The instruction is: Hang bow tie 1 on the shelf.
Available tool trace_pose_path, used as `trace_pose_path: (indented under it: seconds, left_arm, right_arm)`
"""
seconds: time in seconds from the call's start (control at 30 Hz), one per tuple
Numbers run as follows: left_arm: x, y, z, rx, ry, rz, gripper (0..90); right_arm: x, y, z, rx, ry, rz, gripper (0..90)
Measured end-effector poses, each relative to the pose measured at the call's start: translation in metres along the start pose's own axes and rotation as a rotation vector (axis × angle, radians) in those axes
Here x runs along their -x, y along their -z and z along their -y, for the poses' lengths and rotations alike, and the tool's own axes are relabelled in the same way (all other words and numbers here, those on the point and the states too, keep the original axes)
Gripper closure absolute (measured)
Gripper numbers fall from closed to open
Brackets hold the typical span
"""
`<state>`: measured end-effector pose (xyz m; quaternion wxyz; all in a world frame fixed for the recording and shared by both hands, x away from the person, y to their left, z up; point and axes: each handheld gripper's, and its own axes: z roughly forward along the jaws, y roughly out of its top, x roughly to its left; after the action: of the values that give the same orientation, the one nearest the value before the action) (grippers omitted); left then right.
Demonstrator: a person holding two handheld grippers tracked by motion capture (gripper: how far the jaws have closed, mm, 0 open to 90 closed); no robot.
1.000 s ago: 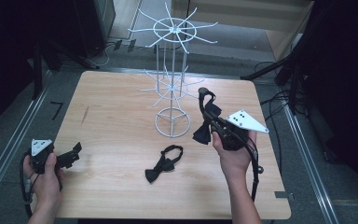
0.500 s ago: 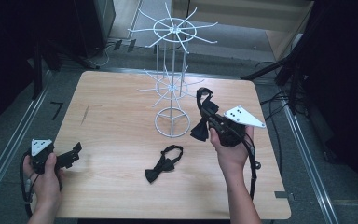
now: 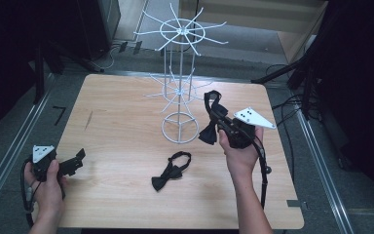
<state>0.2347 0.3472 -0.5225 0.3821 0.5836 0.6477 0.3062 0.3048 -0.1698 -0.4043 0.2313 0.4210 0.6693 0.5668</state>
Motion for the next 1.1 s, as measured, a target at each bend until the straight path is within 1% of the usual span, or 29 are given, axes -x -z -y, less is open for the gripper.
trace_pose_path:
  seconds: [0.13,0.3,0.47,0.53,0.67,0.77,0.9,1.0,1.1]
  left_arm:
    - [0.000,0.000,0.000,0.001,0.001,0.001,0.0]
    - [0.000,0.000,0.000,-0.001,0.001,-0.001,0.0]
    - [0.000,0.000,0.000,-0.002,-0.001,-0.001,0.0]
    - [0.000,0.000,0.000,-0.001,0.000,0.000,0.0]
    - [0.000,0.000,0.000,-0.001,0.000,0.000,0.0]
    - [0.000,0.000,0.000,0.000,0.001,0.000,0.0]
    - [0.000,0.000,0.000,-0.002,0.001,0.000,0.0]
    - [0.000,0.000,0.000,-0.002,0.001,-0.001,0.0]
    - [0.000,0.000,0.000,-0.001,0.000,0.000,0.0]
  right_arm:
    - [0.005,-0.002,0.005,-0.005,-0.035,0.002,86.9]
    - [0.013,-0.006,0.010,-0.025,-0.094,-0.003,86.1]
    - [0.016,-0.011,0.013,-0.040,-0.109,-0.003,85.6]
    - [0.016,-0.012,0.013,-0.036,-0.112,-0.007,85.5]
    - [0.017,-0.011,0.014,-0.029,-0.133,-0.013,85.1]
    - [0.019,-0.013,0.014,-0.048,-0.148,-0.011,84.7]
    - [0.023,-0.019,0.018,-0.090,-0.175,-0.017,84.3]
    - [0.024,-0.023,0.020,-0.102,-0.188,-0.021,84.2]
    - [0.022,-0.026,0.021,-0.107,-0.182,-0.023,84.2]
